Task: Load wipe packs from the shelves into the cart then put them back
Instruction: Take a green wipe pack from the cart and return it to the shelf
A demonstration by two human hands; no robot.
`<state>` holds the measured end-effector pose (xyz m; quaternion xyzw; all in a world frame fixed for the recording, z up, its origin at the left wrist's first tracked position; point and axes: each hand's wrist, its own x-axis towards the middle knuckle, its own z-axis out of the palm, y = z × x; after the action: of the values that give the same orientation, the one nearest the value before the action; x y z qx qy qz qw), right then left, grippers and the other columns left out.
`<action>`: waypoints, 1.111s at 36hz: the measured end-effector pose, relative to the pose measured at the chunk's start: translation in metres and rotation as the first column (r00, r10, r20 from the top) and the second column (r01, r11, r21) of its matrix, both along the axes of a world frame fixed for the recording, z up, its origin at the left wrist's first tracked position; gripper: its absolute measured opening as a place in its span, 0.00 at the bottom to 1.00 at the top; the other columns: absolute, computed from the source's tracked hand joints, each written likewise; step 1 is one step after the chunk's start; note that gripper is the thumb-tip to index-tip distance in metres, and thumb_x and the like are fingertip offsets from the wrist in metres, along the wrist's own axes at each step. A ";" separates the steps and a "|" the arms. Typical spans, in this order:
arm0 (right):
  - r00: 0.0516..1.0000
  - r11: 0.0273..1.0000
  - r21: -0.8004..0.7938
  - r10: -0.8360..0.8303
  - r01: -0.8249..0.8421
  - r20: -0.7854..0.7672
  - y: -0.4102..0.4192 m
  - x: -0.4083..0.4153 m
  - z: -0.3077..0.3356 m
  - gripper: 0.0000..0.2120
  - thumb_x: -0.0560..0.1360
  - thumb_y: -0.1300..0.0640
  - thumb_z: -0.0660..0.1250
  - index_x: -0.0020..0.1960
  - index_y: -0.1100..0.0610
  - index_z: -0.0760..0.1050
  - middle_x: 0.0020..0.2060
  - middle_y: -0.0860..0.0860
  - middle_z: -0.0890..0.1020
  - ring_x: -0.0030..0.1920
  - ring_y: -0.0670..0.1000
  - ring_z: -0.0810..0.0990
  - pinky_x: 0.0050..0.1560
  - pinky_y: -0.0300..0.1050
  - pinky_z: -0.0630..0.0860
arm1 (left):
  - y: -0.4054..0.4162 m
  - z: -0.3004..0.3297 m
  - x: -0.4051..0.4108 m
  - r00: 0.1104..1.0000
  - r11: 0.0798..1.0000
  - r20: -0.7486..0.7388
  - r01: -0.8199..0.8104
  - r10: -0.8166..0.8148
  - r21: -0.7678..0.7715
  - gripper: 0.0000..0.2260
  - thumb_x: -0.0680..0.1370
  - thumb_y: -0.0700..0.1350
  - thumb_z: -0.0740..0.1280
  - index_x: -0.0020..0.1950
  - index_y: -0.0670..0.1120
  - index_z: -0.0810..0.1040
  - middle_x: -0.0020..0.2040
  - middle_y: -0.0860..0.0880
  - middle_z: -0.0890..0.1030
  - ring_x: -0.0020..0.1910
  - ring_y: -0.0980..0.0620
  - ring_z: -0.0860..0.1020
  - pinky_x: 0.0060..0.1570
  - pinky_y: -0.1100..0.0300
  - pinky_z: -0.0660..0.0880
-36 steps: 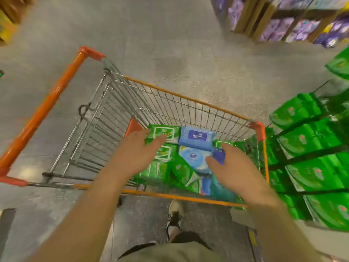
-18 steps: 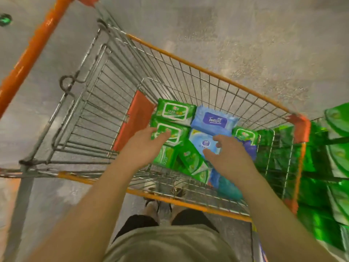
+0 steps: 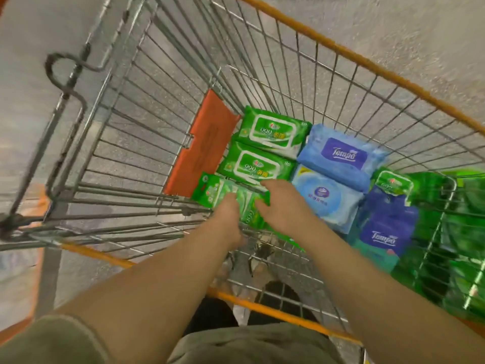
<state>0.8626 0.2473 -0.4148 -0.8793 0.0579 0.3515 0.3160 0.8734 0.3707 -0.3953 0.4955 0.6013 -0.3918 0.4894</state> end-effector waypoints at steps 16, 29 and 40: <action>0.939 0.961 0.008 0.271 -0.276 -0.210 0.042 0.042 -0.069 0.21 0.78 0.41 0.65 0.60 0.58 0.76 0.56 0.58 0.81 0.55 0.58 0.80 0.45 0.46 0.72 | 0.002 -0.076 -0.005 0.893 0.902 0.132 -0.421 0.430 -0.096 0.37 0.78 0.71 0.57 0.75 0.45 0.72 0.71 0.42 0.76 0.69 0.43 0.76 0.71 0.44 0.70; 0.930 0.978 0.030 0.203 -0.204 -0.308 0.052 0.051 -0.058 0.15 0.76 0.47 0.68 0.54 0.58 0.78 0.47 0.55 0.82 0.47 0.55 0.82 0.46 0.48 0.79 | 0.010 -0.093 -0.006 0.902 0.908 0.111 -0.418 0.418 -0.023 0.36 0.68 0.70 0.63 0.68 0.49 0.80 0.65 0.45 0.81 0.67 0.44 0.77 0.69 0.41 0.70; 0.936 0.988 0.151 0.041 0.014 -0.350 0.052 0.033 -0.041 0.14 0.73 0.50 0.71 0.55 0.56 0.78 0.47 0.56 0.83 0.46 0.55 0.83 0.48 0.50 0.83 | 0.021 -0.062 -0.006 0.928 0.931 0.085 -0.355 0.362 -0.086 0.25 0.78 0.64 0.61 0.56 0.44 0.83 0.55 0.38 0.84 0.53 0.39 0.83 0.54 0.43 0.79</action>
<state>0.8959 0.2988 -0.4553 -0.7760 0.0807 0.5087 0.3640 0.8670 0.3913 -0.4573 0.3790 0.6425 -0.2913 0.5989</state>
